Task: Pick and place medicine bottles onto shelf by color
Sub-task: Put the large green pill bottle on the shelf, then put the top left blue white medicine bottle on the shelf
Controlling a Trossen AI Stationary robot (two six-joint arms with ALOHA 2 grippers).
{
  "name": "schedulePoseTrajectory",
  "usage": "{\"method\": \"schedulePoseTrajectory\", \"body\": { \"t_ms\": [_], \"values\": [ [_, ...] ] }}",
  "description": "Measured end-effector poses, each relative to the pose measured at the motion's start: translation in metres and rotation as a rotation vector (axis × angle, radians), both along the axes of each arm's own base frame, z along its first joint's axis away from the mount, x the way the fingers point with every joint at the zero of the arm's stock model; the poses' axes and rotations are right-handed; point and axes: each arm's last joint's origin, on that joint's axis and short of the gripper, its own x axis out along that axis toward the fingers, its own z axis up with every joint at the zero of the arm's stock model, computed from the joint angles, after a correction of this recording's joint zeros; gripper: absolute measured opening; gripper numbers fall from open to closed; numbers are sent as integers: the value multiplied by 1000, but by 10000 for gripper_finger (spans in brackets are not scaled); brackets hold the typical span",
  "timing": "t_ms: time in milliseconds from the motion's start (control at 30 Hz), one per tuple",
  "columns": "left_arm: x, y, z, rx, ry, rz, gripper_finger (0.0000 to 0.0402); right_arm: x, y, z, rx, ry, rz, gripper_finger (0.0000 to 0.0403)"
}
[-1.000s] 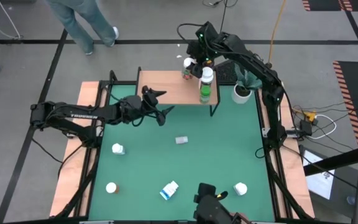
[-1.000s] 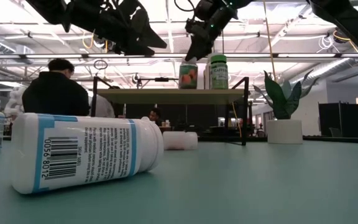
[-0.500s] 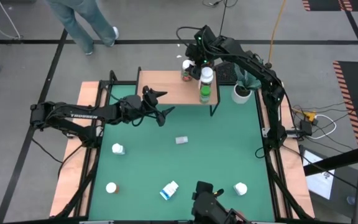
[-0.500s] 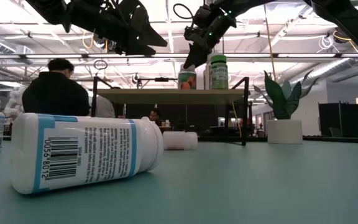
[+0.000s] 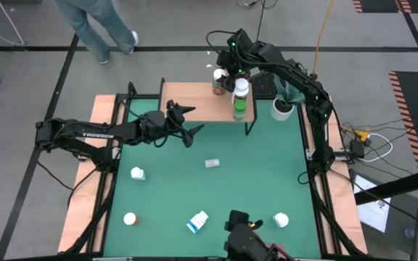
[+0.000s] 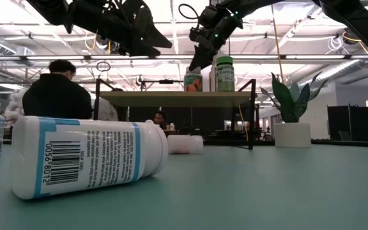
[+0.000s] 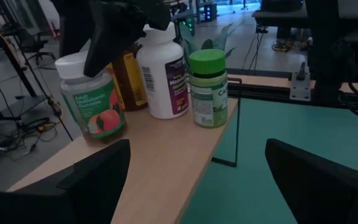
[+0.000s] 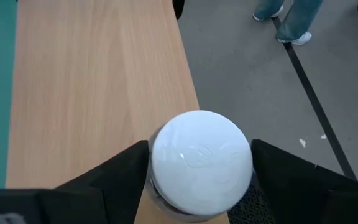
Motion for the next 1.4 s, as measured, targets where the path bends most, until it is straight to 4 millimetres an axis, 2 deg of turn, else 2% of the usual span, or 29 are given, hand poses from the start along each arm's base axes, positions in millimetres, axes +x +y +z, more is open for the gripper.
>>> {"method": "schedulePoseTrajectory", "body": {
  "t_ms": [267, 400, 533, 633, 733, 800, 900, 1000, 1100, 1233, 1400],
  "values": [
    [0, 0, 0, 1, 1, 1, 374, 0, 0, 2, -6, -7, -1, 292],
    [-2, 0, -3, 22, 51, 7, 374, -5, 8, 17, -40, -32, -21, 292],
    [-18, 0, 5, 24, 97, 97, 374, -16, 27, 45, -58, -84, -56, 292],
    [-36, -3, 15, 15, 114, 134, 374, -24, 51, 65, -22, -127, -66, 292],
    [-59, -7, 28, 3, 107, 142, 374, -24, 81, 69, 34, -149, -49, 292],
    [-73, -11, 34, -11, 110, 146, 374, -17, 105, 56, 45, -164, -1, 292],
    [-95, -17, 39, -43, 121, 153, 374, -9, 145, 27, 45, -203, 79, 287],
    [-114, -20, 41, -109, 111, 205, 374, -12, 186, 5, -17, -282, 147, 280],
    [-127, -22, 39, -178, 117, 260, 374, -21, 218, -17, -74, -370, 206, 273],
    [-131, -23, 29, -253, 167, 293, 374, -40, 250, -49, -65, -425, 302, 270],
    [-118, -23, 19, -309, 229, 264, 374, -70, 271, -87, -40, -430, 361, 270]
  ]
}}
